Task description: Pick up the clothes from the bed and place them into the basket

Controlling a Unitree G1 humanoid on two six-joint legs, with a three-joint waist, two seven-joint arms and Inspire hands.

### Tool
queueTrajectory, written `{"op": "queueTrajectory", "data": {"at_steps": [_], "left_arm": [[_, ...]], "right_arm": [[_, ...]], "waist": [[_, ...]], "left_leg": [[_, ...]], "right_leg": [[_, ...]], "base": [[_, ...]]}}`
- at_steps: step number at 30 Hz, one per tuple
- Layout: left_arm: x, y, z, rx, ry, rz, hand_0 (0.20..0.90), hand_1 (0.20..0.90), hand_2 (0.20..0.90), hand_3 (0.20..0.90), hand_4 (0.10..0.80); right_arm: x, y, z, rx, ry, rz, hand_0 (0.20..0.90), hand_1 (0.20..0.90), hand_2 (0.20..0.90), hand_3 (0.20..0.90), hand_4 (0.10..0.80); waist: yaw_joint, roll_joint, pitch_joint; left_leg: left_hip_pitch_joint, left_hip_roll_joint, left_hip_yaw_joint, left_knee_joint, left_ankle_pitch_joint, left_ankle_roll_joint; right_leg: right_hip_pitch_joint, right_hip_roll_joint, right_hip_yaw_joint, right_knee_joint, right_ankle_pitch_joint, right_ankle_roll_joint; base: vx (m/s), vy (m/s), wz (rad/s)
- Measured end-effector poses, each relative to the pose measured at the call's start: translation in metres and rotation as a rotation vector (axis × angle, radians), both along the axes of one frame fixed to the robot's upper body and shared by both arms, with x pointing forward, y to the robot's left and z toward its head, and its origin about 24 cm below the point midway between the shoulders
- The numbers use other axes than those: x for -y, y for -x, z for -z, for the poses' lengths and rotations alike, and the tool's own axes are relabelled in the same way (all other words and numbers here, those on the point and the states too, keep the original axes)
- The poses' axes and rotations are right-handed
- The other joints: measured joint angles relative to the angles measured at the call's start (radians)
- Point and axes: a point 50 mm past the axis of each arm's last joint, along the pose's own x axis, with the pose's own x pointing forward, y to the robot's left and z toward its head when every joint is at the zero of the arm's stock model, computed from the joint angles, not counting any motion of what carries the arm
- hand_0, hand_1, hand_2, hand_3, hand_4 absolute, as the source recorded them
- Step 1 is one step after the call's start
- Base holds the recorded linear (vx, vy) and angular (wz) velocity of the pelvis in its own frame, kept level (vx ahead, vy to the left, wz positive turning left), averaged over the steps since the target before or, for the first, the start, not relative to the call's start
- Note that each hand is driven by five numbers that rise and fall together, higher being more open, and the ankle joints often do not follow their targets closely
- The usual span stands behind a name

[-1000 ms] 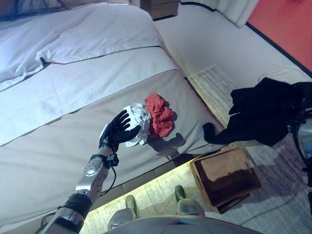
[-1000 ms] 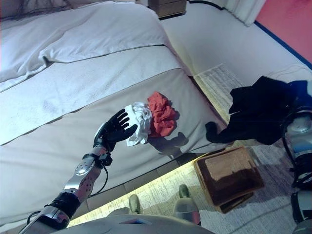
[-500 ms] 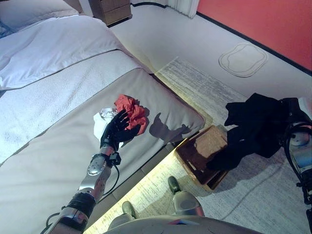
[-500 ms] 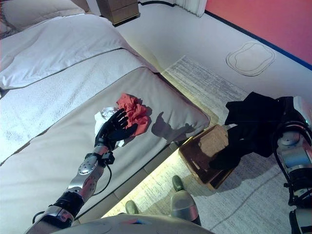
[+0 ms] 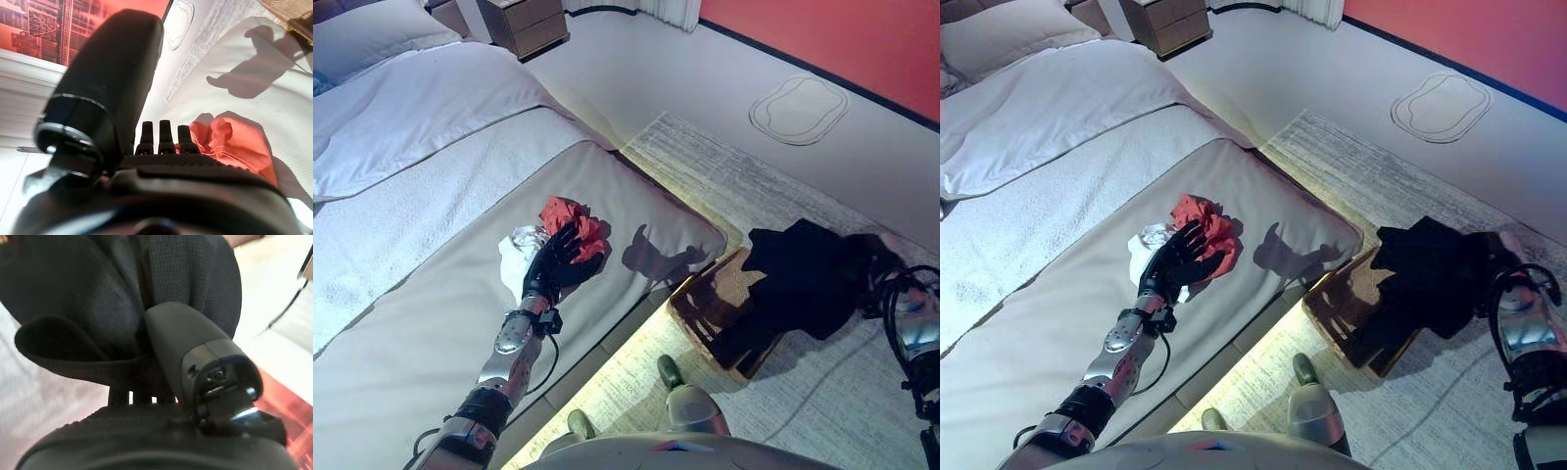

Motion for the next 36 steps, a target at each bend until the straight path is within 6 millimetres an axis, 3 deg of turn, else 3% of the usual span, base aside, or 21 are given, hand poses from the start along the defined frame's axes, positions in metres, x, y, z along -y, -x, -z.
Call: {"op": "queueTrajectory", "data": {"at_steps": [8, 9, 10, 11, 36], "left_arm": [[-0.001, 0.003, 0.008, -0.032, -0.007, 0.012, 0.9, 0.9, 0.9, 0.9, 0.8], [-0.001, 0.004, 0.009, -0.036, -0.008, 0.013, 0.9, 0.9, 0.9, 0.9, 0.8], [-0.001, 0.004, 0.009, -0.037, -0.008, 0.016, 0.9, 0.9, 0.9, 0.9, 0.8], [-0.001, 0.004, 0.009, -0.036, -0.007, 0.017, 0.9, 0.9, 0.9, 0.9, 0.8], [-0.002, 0.004, 0.009, -0.037, -0.007, 0.01, 0.9, 0.9, 0.9, 0.9, 0.8]], "right_arm": [[0.002, -0.001, 0.009, -0.034, -0.018, 0.025, 0.3, 0.3, 0.3, 0.2, 0.1], [0.003, -0.002, 0.008, -0.038, -0.013, 0.032, 0.491, 0.491, 0.491, 0.422, 0.322], [0.006, -0.002, 0.008, -0.045, -0.005, 0.043, 0.778, 0.778, 0.778, 0.757, 0.657], [0.008, -0.001, 0.009, -0.054, 0.007, 0.051, 0.9, 0.9, 0.9, 0.9, 0.8], [0.01, -0.007, 0.0, -0.061, 0.094, 0.098, 0.9, 0.9, 0.9, 0.9, 0.8]], "waist": [[0.04, 0.034, 0.001], [0.043, 0.034, 0.001], [0.046, 0.034, 0.001], [0.051, 0.034, 0.001], [0.085, 0.033, 0.002]], "left_leg": [[-0.014, 0.001, -0.018, -0.001, 0.003, -0.003], [-0.017, 0.001, -0.02, -0.001, 0.003, -0.004], [-0.02, 0.001, -0.024, -0.001, 0.004, -0.004], [-0.022, 0.002, -0.03, 0.0, 0.005, -0.004], [-0.034, 0.014, -0.085, -0.001, 0.016, -0.013]], "right_leg": [[-0.005, -0.002, -0.016, 0.0, 0.0, 0.0], [-0.006, -0.002, -0.018, 0.0, 0.0, 0.0], [-0.006, -0.002, -0.023, 0.0, 0.0, 0.0], [-0.005, -0.003, -0.028, 0.0, 0.0, 0.0], [0.016, 0.001, -0.081, -0.005, -0.001, 0.0]], "base": [[-0.008, -0.018, 0.06], [0.013, -0.02, 0.07], [0.014, -0.03, 0.12], [0.007, -0.031, 0.13], [0.0, -0.016, 0.06]]}}
